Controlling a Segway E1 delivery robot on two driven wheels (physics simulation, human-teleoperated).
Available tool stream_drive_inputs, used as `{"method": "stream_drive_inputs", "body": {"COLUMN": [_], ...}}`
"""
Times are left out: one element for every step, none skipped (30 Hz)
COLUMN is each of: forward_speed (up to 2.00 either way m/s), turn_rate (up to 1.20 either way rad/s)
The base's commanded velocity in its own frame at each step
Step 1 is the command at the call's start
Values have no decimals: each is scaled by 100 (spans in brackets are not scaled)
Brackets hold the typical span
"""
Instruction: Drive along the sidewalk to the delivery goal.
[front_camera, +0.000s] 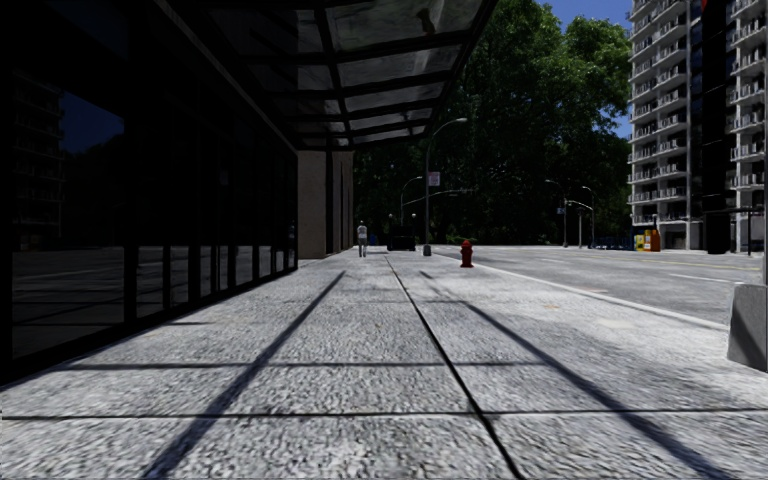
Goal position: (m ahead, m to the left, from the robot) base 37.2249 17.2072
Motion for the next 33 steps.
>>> {"method": "stream_drive_inputs", "body": {"forward_speed": [200, 200, 200, 200, 200, 200, 200, 200, 200, 200, 200, 200, 200, 200, 200, 200, 200, 200, 200, 200, 200, 200, 200, 200, 200, 200, 200, 200, 200, 200, 200, 200, 200], "turn_rate": [0, 0, 0, 0, 0, 0, 0, 0, 0, 0, 0, 0, 0, 0, 0, 0, 0, 0, 0, 0, 0, 0, 0, 0, 0, 0, 0, 0, 0, 0, 0, 0, 0]}}
